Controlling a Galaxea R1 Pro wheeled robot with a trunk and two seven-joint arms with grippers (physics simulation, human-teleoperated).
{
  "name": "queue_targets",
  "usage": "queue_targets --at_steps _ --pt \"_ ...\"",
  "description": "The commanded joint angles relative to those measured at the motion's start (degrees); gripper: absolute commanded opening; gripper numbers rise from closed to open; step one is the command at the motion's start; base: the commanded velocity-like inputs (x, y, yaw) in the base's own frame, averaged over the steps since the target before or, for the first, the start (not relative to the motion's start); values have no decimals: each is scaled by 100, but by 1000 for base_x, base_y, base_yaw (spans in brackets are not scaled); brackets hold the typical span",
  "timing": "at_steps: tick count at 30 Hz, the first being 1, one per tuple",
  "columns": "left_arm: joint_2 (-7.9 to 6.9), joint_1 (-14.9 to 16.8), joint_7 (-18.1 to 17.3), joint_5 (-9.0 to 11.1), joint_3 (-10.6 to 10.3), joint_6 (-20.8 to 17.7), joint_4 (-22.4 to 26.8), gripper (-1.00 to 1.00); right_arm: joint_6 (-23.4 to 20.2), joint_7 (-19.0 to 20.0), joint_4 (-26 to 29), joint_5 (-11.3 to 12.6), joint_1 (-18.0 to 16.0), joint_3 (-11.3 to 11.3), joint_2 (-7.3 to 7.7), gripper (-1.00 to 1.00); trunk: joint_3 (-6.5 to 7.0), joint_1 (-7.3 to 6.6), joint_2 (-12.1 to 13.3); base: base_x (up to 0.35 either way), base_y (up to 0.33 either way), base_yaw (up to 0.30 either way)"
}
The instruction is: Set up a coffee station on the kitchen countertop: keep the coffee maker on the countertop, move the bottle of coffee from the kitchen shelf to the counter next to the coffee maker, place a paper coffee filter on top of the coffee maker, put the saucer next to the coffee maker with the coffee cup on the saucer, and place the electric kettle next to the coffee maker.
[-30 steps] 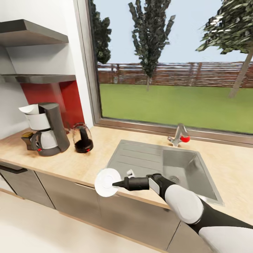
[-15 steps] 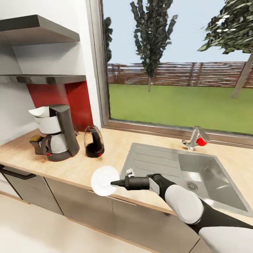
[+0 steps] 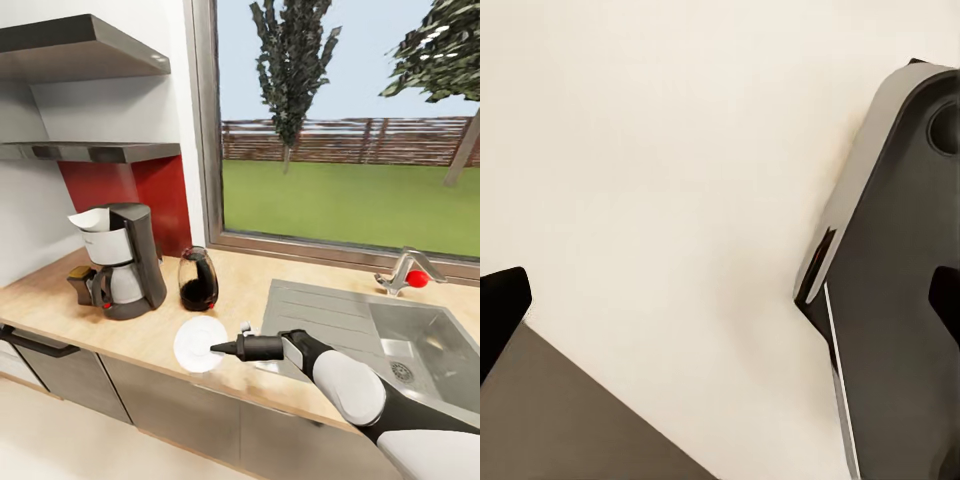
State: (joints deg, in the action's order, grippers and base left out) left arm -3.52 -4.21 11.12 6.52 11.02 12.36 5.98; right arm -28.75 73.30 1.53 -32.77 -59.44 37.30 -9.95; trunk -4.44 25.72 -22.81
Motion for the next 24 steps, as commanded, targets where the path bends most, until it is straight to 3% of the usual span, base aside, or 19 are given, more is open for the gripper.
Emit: queue_targets --at_steps 1,8,15,24 --pt "1 -1 -5 60 -12 12 9 100 -69 -68 14 -44 -1 65 -5 -100 -11 6 -11 240 250 0" --pt "-4 -1 -5 60 -12 20 8 100 -64 -544 14 -29 2 67 -5 -100 -11 6 -11 241 248 0" --pt "-6 -2 -5 60 -12 16 8 100 -61 -575 14 -22 17 67 -5 -100 -11 6 -11 200 273 0" --pt "-8 -2 -5 60 -12 6 0 100 -60 -580 14 -19 28 71 -5 -100 -11 6 -11 25 333 0"
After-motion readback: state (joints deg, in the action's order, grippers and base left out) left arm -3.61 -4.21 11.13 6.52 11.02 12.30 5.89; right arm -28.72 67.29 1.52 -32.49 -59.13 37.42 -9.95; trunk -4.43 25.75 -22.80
